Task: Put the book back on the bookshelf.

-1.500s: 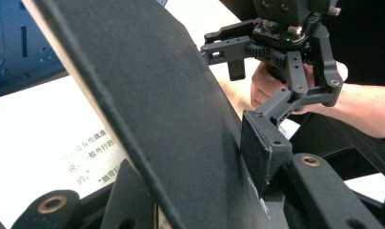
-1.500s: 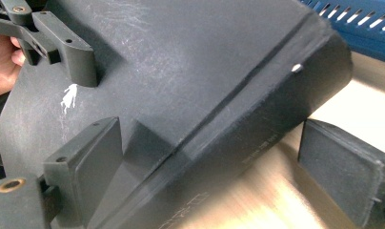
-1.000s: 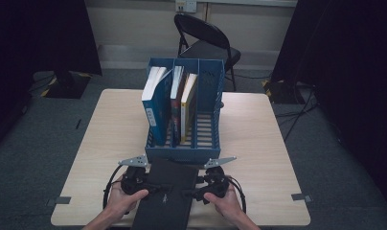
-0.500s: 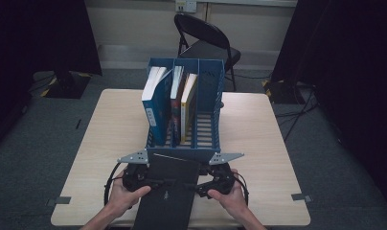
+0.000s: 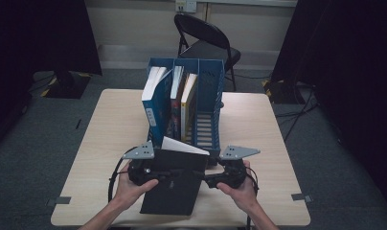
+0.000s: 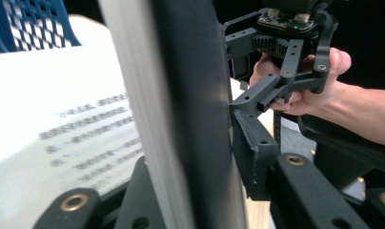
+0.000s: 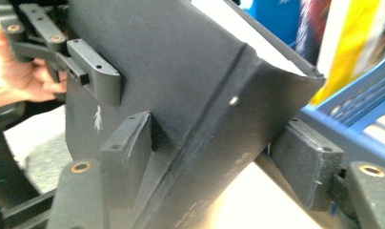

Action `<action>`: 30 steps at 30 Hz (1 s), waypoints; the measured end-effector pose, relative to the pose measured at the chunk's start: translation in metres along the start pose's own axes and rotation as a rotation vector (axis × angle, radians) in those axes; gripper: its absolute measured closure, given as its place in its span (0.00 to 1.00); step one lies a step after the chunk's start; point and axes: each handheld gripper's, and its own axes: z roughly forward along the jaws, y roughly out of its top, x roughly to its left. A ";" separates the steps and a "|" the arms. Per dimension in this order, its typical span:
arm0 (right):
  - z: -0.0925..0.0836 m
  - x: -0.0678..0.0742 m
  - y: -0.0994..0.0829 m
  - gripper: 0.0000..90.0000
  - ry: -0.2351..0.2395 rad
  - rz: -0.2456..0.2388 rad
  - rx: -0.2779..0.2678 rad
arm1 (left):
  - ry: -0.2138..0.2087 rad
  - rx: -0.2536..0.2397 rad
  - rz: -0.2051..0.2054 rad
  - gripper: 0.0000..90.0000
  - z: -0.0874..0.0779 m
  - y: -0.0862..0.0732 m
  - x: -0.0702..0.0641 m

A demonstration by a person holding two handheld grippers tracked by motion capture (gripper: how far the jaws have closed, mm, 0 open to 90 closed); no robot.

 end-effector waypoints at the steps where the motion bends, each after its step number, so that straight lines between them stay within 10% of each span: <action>1: -0.002 0.001 0.003 0.37 -0.012 -0.018 0.000 | 0.000 0.006 0.005 0.76 0.000 0.001 0.001; 12: -0.008 0.010 0.002 0.47 0.014 -0.057 -0.050 | -0.005 0.001 0.007 0.68 -0.014 -0.015 0.001; 22: 0.021 0.017 -0.003 0.46 0.131 -0.065 0.025 | 0.102 0.042 0.009 0.56 -0.035 -0.035 0.001; 30: 0.022 0.025 0.002 0.46 0.054 -0.124 0.039 | 0.122 0.038 0.034 0.56 -0.029 -0.031 0.004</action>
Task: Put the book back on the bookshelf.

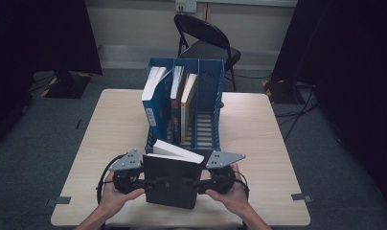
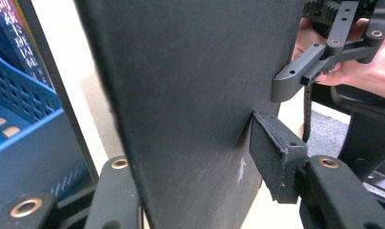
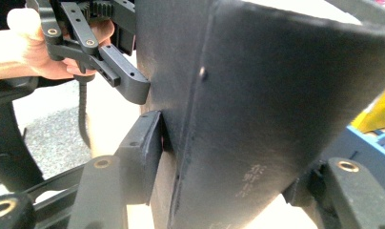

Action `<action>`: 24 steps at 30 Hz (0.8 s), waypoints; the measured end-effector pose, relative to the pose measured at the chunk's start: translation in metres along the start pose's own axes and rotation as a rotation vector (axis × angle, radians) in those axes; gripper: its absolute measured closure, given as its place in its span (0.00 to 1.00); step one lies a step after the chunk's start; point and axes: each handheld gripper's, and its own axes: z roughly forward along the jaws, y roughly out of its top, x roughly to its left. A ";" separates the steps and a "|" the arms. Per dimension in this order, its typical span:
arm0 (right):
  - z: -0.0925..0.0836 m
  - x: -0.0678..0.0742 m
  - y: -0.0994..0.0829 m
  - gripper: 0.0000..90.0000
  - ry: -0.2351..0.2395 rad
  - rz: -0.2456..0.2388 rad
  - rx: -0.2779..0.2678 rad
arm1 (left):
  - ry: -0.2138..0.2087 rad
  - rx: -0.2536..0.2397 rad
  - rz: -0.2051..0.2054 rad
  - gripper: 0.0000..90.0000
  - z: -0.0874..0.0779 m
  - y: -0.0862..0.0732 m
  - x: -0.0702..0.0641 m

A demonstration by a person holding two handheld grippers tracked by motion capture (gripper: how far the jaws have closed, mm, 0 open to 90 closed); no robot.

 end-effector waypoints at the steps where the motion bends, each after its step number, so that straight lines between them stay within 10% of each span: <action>1: -0.001 0.001 0.000 0.46 -0.022 -0.020 -0.004 | 0.005 -0.004 -0.004 0.54 0.002 0.001 0.000; 16: -0.007 -0.002 -0.002 0.47 -0.020 -0.003 -0.043 | 0.127 -0.004 -0.064 0.38 -0.010 -0.018 0.009; 24: 0.003 -0.004 0.000 0.41 0.005 0.034 -0.060 | 0.110 0.043 -0.056 0.32 0.003 -0.021 0.012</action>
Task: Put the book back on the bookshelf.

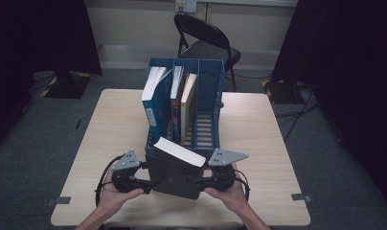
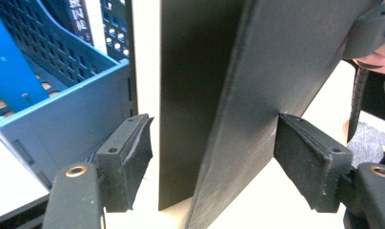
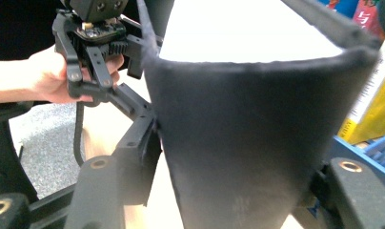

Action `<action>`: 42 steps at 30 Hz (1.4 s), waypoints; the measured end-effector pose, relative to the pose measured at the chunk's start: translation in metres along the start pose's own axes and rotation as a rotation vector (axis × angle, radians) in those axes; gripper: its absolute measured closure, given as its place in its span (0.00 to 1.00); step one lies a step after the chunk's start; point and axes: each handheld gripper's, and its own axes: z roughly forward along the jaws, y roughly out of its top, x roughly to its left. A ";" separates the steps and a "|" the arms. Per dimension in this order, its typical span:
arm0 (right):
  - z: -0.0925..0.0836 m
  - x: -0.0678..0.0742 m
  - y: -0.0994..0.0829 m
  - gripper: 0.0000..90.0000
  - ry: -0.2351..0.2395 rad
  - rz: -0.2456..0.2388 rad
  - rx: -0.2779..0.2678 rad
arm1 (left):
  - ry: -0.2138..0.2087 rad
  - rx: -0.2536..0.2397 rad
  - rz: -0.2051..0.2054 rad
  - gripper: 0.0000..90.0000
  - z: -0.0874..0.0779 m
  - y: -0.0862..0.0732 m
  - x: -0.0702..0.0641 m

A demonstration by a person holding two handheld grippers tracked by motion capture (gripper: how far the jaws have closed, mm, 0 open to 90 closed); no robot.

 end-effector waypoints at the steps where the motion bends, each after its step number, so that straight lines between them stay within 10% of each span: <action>1: 0.002 0.000 0.000 0.41 0.004 -0.002 0.003 | 0.003 0.000 -0.004 0.32 0.000 0.000 0.000; 7: 0.012 0.005 0.005 0.56 -0.027 -0.037 0.034 | 0.013 -0.011 -0.021 0.34 0.008 0.003 0.005; 15: 0.019 0.007 0.009 0.51 -0.056 -0.028 0.085 | -0.013 -0.011 -0.042 0.41 0.009 0.003 0.007; 25: 0.027 0.008 0.005 0.41 -0.035 0.015 0.020 | 0.012 0.011 -0.041 0.33 0.014 0.003 0.003; 42: 0.026 0.015 0.008 0.56 -0.114 -0.013 0.055 | 0.059 0.022 -0.067 0.28 0.005 0.000 0.006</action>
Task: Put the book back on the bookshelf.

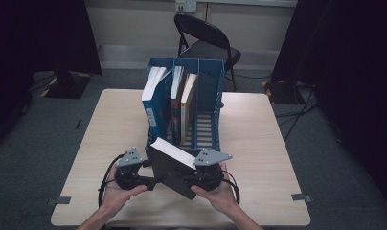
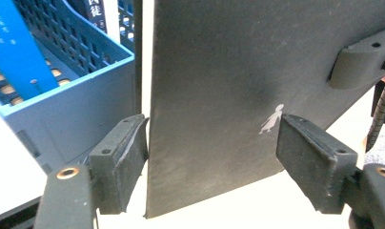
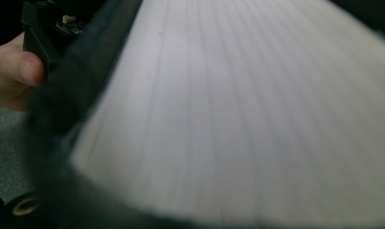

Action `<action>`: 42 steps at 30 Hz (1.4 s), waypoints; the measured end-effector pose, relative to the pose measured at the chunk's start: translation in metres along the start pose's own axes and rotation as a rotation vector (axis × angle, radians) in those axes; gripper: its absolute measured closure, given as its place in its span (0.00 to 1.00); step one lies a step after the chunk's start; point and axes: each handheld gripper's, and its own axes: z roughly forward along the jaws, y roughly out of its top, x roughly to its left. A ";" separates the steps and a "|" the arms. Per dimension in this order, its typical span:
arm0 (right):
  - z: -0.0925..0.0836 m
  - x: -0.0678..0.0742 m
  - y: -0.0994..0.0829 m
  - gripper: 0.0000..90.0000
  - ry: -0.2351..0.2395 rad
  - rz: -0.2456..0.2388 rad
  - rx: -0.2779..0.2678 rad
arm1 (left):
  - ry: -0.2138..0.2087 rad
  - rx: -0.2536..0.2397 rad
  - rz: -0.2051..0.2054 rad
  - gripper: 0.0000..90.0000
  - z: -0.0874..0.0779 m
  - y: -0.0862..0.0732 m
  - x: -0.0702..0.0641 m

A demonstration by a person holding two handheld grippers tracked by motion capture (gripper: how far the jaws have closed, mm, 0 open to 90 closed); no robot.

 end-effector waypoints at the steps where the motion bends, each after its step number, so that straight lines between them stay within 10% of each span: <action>1: 0.000 0.000 0.000 0.56 0.000 0.004 0.003 | 0.010 0.009 -0.001 0.27 -0.002 0.000 0.001; 42: -0.047 -0.019 -0.008 0.60 -0.084 0.104 -0.009 | 0.169 0.045 -0.180 0.18 -0.020 -0.031 0.042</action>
